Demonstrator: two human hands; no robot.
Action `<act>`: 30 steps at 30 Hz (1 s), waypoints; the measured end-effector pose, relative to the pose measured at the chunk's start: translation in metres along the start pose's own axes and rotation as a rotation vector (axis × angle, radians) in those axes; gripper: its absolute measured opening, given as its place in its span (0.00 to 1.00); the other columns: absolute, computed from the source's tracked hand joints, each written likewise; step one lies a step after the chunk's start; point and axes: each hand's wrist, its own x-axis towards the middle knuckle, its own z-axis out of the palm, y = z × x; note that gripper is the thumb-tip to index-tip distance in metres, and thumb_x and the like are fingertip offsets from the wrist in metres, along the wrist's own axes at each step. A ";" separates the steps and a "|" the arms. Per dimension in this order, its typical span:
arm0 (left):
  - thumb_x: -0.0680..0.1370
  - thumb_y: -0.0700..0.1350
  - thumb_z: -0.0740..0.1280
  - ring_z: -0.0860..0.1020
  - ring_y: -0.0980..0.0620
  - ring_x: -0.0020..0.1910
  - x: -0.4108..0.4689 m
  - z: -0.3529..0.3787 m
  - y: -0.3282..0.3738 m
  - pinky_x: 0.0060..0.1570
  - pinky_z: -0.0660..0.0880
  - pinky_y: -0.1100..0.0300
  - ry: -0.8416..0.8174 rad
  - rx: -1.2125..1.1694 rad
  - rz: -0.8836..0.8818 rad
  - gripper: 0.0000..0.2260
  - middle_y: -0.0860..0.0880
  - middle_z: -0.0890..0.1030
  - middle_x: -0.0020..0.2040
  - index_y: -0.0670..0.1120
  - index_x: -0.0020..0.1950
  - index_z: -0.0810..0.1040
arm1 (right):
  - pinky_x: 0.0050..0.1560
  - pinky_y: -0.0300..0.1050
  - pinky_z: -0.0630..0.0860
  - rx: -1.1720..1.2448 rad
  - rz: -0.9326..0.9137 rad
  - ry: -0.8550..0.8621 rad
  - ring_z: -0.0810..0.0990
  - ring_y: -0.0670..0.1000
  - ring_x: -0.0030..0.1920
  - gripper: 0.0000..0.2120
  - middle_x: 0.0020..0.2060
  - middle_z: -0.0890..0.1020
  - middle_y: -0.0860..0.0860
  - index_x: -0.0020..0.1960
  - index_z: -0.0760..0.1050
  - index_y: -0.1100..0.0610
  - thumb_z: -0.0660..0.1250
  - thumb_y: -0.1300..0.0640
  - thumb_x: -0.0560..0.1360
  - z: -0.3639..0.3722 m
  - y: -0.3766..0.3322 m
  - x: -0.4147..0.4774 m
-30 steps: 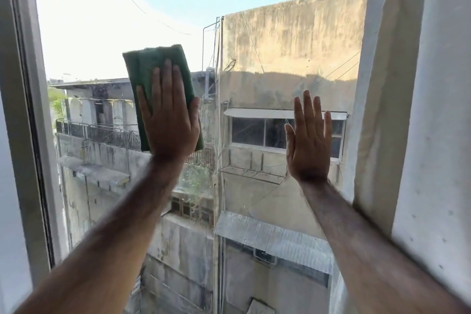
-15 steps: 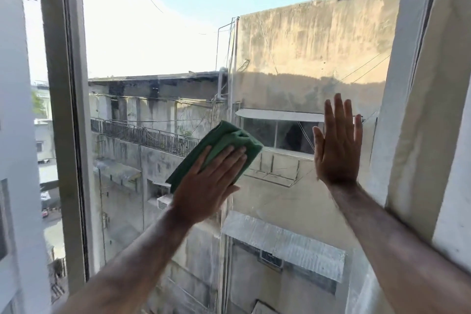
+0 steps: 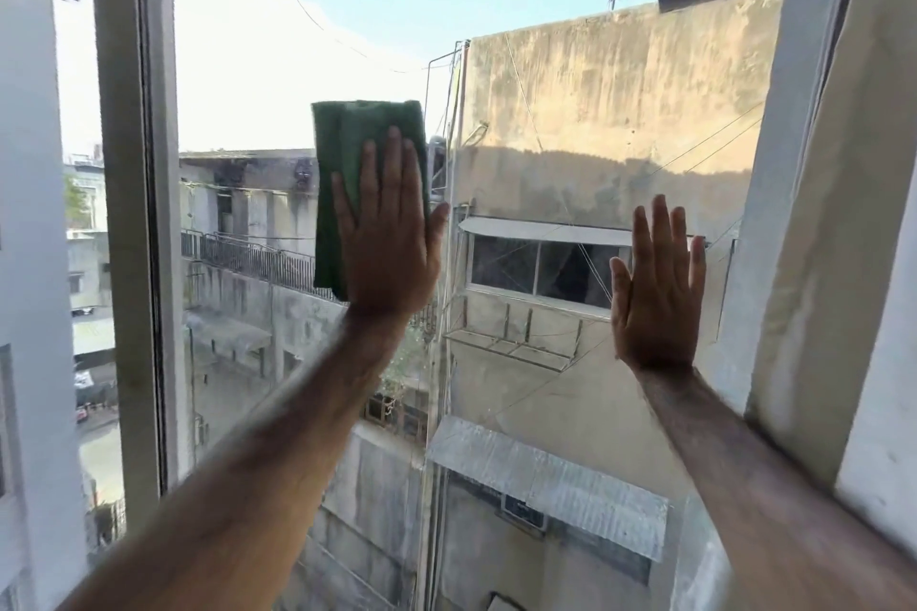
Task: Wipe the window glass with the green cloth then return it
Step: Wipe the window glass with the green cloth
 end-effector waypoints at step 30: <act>0.76 0.45 0.77 0.78 0.39 0.65 0.044 -0.075 -0.005 0.64 0.78 0.42 -0.252 -0.148 0.002 0.23 0.40 0.81 0.65 0.40 0.69 0.78 | 0.84 0.69 0.58 0.028 -0.008 -0.029 0.56 0.61 0.87 0.28 0.87 0.59 0.60 0.86 0.57 0.60 0.55 0.49 0.89 -0.006 -0.003 0.000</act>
